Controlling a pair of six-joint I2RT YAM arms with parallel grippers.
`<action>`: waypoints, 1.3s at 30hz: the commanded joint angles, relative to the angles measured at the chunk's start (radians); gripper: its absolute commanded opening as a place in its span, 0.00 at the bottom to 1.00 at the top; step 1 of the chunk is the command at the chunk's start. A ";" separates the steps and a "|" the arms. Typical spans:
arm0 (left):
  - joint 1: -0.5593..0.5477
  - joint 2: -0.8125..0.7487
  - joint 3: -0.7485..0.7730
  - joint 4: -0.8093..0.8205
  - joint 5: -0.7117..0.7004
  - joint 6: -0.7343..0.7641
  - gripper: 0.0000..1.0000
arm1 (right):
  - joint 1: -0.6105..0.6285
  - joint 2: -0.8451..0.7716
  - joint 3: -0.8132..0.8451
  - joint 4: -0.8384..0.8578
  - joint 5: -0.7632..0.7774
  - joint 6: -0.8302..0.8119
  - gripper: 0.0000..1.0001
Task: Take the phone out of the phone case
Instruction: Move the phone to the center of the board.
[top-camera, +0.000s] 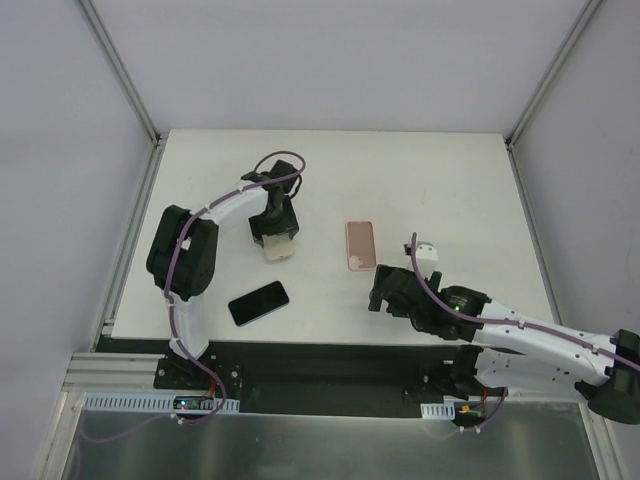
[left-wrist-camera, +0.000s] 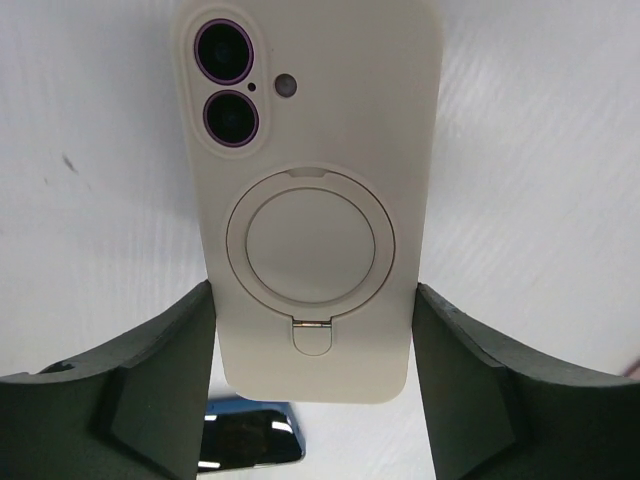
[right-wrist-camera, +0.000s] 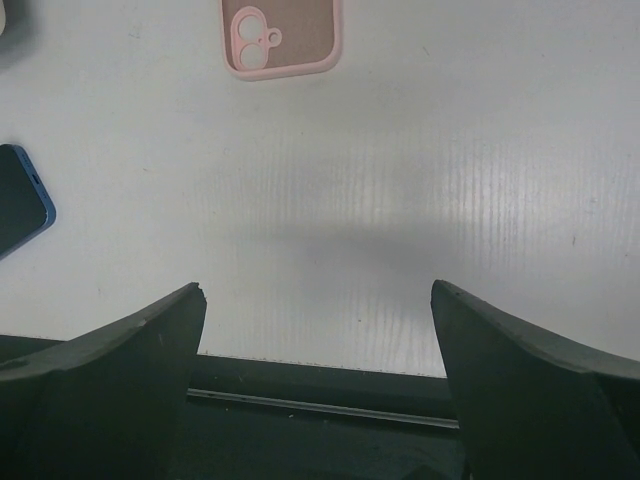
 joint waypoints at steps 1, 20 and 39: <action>-0.079 -0.157 -0.096 0.046 0.019 0.013 0.31 | 0.000 -0.017 0.028 -0.068 0.058 0.058 0.97; -0.288 0.035 -0.021 0.040 -0.146 -0.060 0.55 | 0.048 -0.107 -0.018 -0.129 0.082 0.142 0.96; -0.290 0.102 -0.024 0.039 -0.073 -0.102 0.89 | 0.057 -0.113 -0.015 -0.129 0.084 0.144 0.96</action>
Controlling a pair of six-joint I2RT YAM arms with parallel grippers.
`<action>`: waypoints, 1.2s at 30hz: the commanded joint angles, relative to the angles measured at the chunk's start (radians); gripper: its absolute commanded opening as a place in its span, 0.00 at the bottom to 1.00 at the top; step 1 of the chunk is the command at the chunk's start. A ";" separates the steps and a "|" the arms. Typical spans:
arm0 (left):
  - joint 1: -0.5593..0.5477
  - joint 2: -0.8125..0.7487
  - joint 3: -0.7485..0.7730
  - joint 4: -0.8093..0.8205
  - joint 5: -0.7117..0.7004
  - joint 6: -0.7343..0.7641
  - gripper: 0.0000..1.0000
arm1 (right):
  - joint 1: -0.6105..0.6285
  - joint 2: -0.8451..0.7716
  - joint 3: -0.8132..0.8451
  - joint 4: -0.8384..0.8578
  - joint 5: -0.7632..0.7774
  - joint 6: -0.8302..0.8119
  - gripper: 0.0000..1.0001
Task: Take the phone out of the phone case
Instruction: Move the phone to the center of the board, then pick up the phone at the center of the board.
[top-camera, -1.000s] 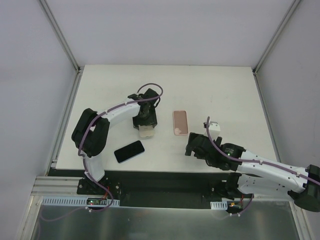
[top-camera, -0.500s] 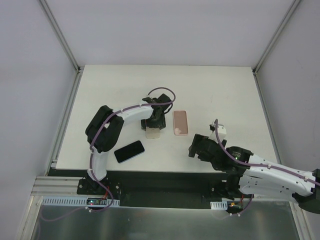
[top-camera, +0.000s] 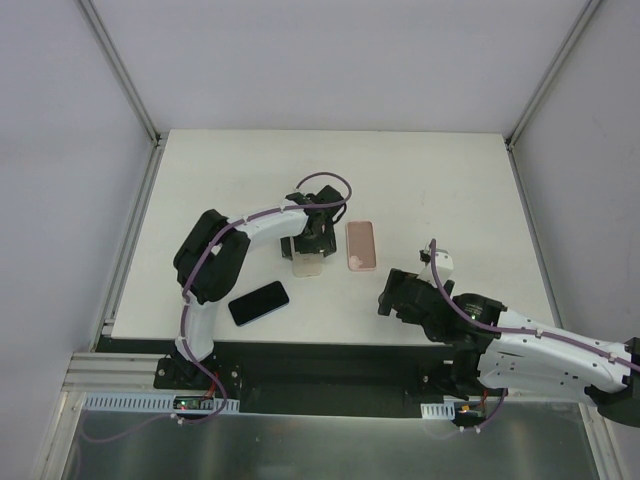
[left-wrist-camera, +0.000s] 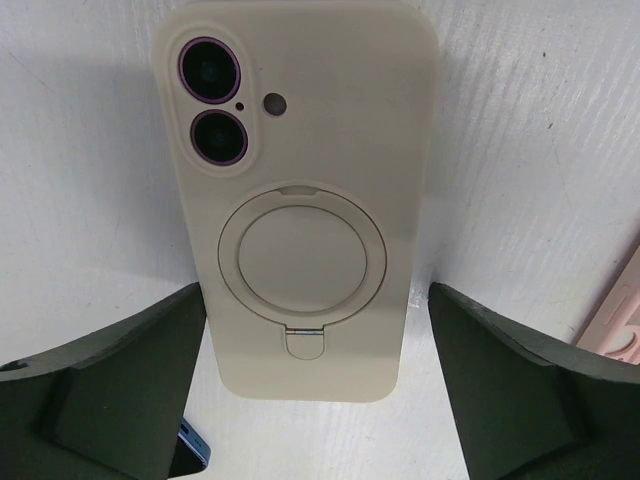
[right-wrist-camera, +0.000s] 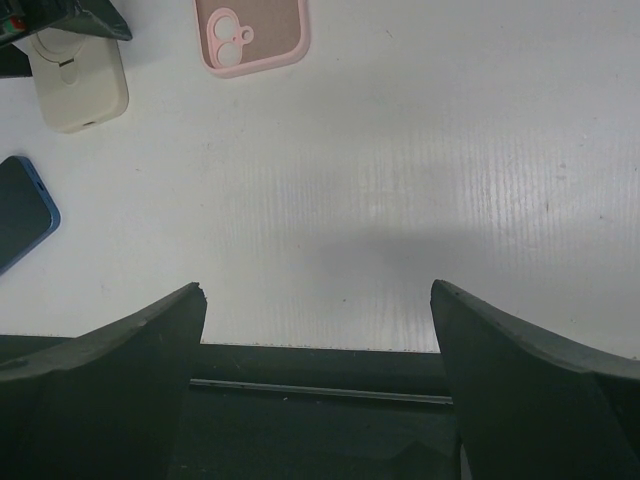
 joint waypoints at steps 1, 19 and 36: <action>-0.008 0.054 -0.013 -0.015 0.025 -0.037 0.84 | 0.007 0.007 0.011 -0.008 0.029 0.007 0.97; -0.011 -0.234 -0.209 0.154 0.149 0.040 0.00 | -0.517 0.033 -0.011 0.252 -0.478 -0.298 1.00; -0.014 -0.469 -0.271 0.182 0.295 0.098 0.00 | -0.739 0.448 0.198 0.617 -0.954 -0.165 0.95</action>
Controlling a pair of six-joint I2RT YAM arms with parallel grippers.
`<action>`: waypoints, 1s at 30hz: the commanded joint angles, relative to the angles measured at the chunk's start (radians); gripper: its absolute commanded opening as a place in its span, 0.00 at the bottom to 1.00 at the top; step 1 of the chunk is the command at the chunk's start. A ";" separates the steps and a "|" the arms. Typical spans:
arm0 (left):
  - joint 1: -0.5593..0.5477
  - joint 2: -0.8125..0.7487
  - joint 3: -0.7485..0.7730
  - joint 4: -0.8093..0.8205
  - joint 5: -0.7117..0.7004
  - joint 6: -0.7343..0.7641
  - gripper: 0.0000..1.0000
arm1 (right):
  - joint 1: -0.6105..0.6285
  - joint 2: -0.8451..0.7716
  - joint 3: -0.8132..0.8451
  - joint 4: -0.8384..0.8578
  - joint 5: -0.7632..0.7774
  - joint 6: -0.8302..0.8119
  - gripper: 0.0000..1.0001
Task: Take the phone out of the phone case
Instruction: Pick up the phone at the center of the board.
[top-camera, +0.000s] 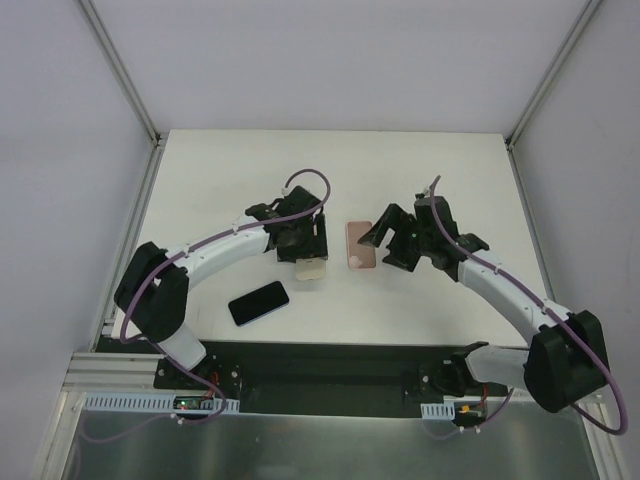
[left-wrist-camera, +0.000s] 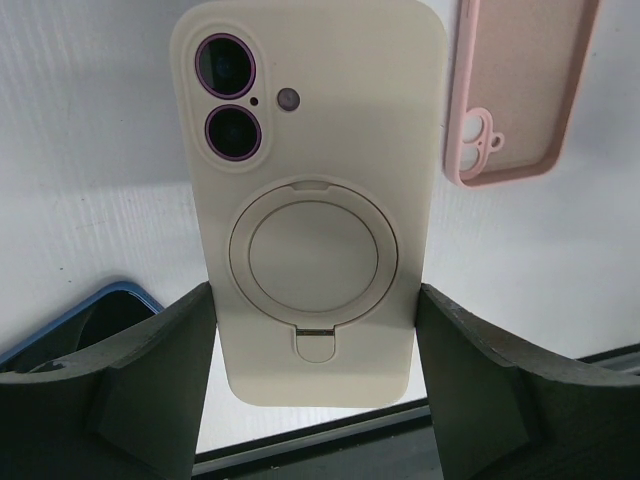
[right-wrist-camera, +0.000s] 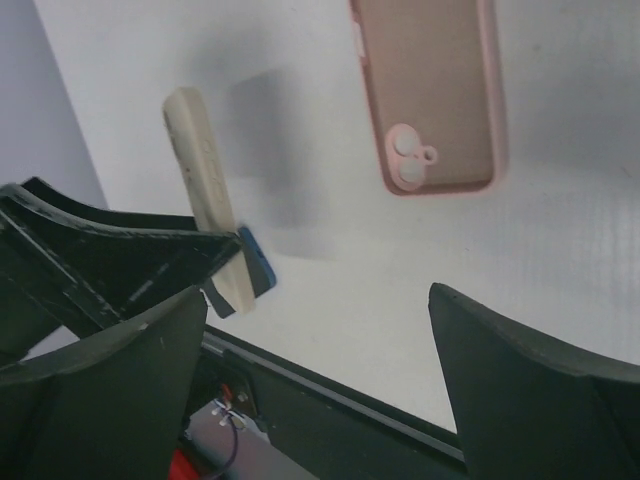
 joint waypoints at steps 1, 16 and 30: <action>-0.012 -0.077 -0.001 0.039 0.089 0.057 0.00 | -0.005 0.062 0.099 0.120 -0.081 0.085 0.93; -0.012 -0.181 -0.027 0.074 0.230 0.115 0.00 | 0.090 0.328 0.248 0.237 -0.124 0.189 0.83; -0.013 -0.209 -0.027 0.075 0.232 0.130 0.00 | 0.163 0.392 0.274 0.266 -0.127 0.197 0.08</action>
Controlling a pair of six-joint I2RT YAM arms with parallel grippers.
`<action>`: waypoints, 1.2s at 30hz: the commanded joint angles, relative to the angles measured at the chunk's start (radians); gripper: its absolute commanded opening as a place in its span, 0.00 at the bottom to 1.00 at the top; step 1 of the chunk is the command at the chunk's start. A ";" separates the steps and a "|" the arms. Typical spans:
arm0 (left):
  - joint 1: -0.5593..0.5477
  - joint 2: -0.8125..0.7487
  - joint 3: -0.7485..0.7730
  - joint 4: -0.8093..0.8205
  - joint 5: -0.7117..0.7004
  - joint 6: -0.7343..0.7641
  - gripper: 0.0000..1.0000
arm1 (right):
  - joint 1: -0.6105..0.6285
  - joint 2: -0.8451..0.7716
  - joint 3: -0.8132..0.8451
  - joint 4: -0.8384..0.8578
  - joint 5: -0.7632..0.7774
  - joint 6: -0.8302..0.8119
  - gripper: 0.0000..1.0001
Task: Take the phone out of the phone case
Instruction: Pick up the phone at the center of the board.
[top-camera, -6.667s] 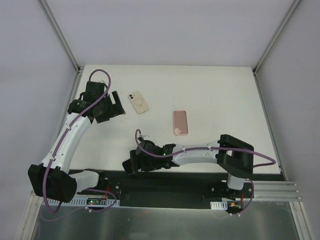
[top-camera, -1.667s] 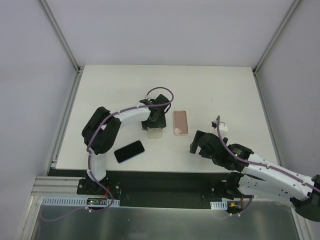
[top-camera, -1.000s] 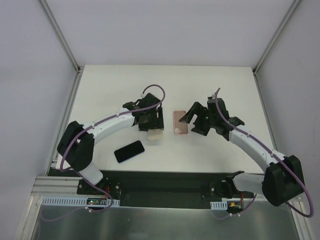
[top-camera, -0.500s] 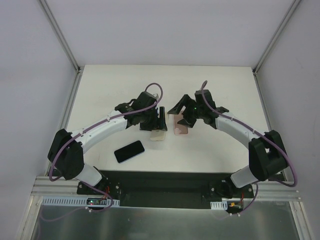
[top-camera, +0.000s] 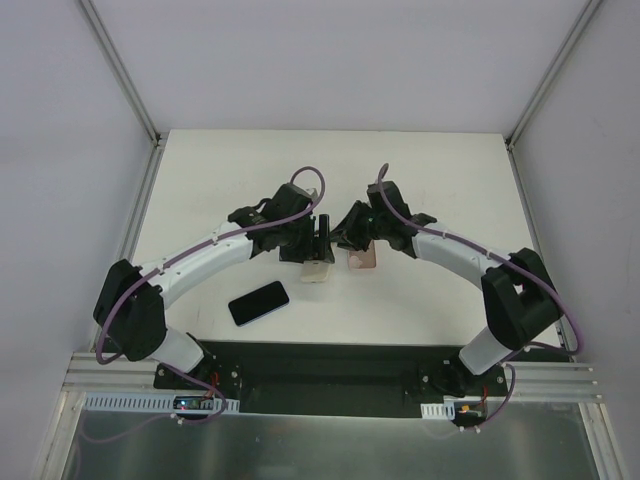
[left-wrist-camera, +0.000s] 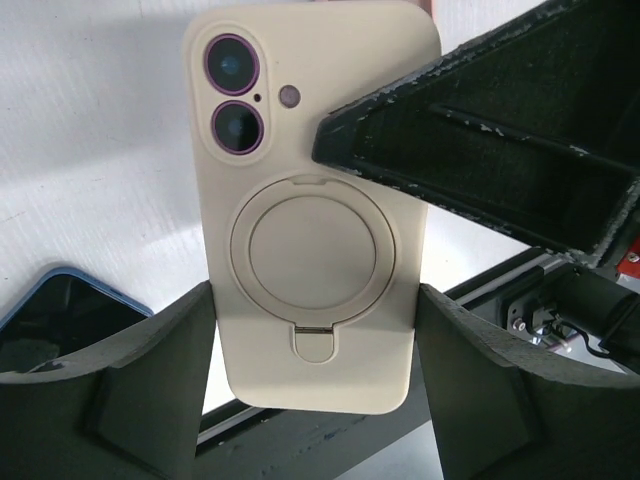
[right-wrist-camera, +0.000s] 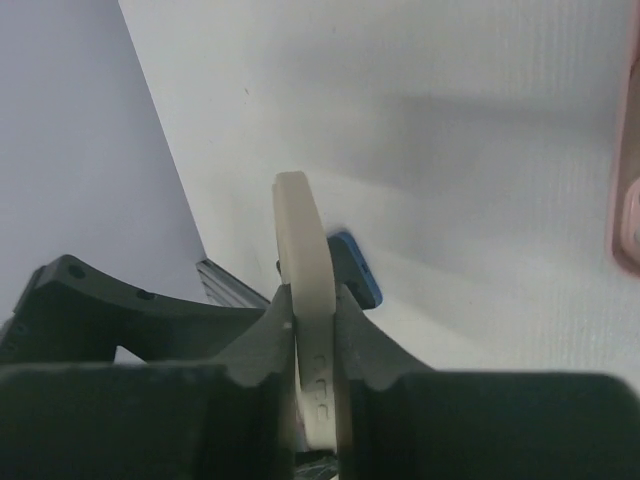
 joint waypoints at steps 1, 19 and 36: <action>-0.012 -0.075 0.009 0.037 0.018 0.036 0.00 | 0.008 -0.005 0.044 0.034 -0.014 0.012 0.01; -0.142 -0.049 0.092 -0.078 -0.211 0.180 0.98 | 0.025 -0.025 0.173 -0.440 0.334 0.093 0.01; -0.242 0.034 0.130 -0.090 -0.212 0.313 0.93 | 0.027 0.067 0.425 -0.810 0.270 0.011 0.01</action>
